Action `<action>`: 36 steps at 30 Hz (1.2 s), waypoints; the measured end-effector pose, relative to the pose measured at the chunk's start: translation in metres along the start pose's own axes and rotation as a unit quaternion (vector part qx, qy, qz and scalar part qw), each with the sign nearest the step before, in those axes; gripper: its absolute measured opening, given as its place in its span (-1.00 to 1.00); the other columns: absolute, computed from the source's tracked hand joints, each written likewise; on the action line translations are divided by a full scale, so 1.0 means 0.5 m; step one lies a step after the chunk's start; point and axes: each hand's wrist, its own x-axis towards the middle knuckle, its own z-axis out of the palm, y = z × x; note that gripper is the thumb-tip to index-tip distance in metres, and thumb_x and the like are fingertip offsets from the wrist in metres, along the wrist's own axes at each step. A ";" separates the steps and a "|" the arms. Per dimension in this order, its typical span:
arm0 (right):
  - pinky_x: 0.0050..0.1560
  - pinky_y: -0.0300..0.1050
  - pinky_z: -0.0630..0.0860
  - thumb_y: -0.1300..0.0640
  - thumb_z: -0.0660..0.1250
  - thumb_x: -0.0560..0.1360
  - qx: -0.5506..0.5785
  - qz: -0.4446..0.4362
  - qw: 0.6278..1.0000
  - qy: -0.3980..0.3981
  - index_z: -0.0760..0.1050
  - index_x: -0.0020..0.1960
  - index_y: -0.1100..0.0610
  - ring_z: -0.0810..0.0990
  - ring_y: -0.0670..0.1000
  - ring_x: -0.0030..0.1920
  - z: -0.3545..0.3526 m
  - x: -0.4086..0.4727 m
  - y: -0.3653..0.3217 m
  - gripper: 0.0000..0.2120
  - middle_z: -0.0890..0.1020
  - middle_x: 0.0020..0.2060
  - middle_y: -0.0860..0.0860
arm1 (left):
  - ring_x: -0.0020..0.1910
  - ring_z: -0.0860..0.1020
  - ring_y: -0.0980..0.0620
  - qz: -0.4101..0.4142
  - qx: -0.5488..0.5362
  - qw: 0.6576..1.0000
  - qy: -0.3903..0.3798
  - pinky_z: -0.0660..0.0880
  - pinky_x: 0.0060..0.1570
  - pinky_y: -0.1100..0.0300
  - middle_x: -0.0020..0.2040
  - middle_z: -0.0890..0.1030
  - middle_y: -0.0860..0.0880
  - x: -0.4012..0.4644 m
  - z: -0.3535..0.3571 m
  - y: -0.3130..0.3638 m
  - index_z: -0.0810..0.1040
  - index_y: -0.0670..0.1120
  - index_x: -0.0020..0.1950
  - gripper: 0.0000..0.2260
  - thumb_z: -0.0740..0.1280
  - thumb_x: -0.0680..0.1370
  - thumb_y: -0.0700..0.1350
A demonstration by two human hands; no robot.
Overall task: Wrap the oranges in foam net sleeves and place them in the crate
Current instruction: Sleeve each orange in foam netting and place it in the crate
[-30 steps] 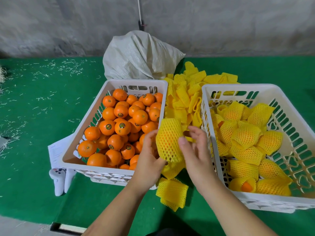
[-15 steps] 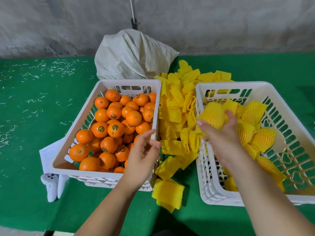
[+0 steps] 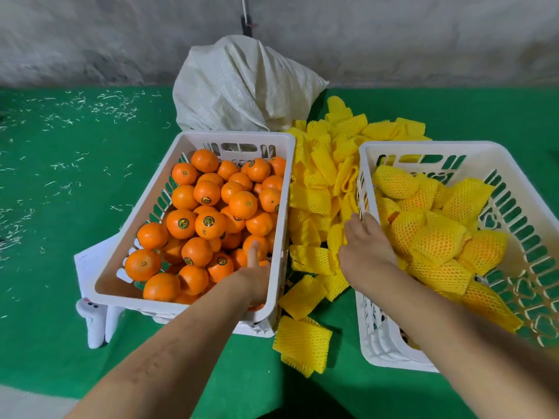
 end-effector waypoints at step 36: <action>-0.34 -0.31 0.34 0.05 0.39 0.59 0.618 0.027 0.720 0.314 0.33 0.32 -0.15 0.47 -0.23 -0.27 0.030 -0.048 -0.008 -0.62 0.42 -0.06 -0.29 | -0.04 0.49 -0.11 -0.037 -0.017 0.975 0.216 0.52 -0.06 0.05 0.15 0.24 -0.08 0.052 -0.020 -0.023 0.28 -0.03 0.48 -0.47 0.42 0.58 -0.03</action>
